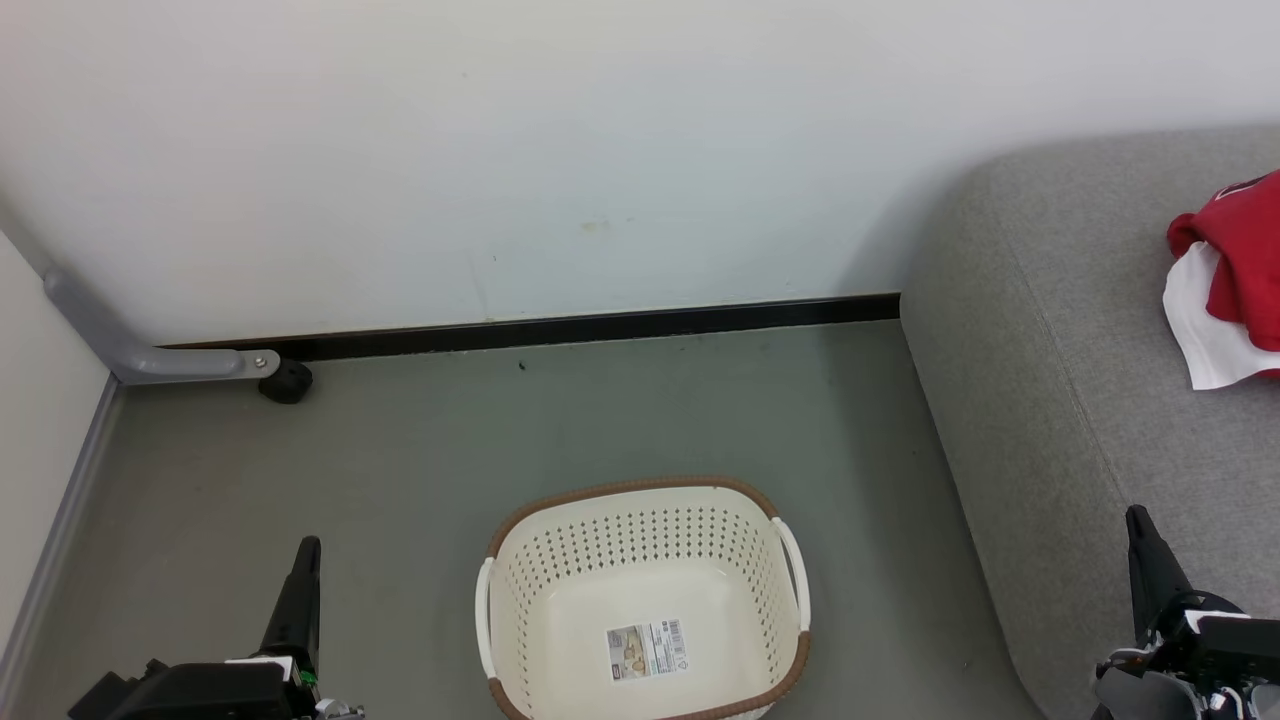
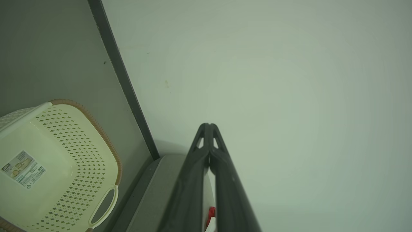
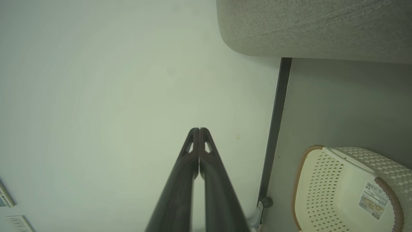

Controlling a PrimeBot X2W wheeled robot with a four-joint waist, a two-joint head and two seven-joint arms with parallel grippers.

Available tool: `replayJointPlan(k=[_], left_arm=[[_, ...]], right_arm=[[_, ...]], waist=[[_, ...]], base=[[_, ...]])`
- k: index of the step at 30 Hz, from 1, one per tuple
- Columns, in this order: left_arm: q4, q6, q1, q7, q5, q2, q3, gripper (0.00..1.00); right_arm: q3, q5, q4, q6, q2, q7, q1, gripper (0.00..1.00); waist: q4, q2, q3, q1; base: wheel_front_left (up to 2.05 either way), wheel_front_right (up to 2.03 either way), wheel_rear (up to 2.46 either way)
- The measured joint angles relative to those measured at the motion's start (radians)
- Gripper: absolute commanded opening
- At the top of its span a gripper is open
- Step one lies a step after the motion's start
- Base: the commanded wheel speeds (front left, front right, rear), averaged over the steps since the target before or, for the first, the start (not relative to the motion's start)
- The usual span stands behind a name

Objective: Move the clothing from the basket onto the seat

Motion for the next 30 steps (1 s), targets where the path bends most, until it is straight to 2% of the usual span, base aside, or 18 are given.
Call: replayJointPlan(k=[30], left_arm=[[-0.002, 0.000, 0.000, 0.000, 0.000, 0.000, 0.000, 0.00]], right_arm=[[0.000, 0.000, -0.001, 0.000, 0.000, 0.000, 0.000, 0.00]], waist=[[0.000, 0.0000, 0.000, -0.0001]], base=[[0.00, 0.00, 0.00]])
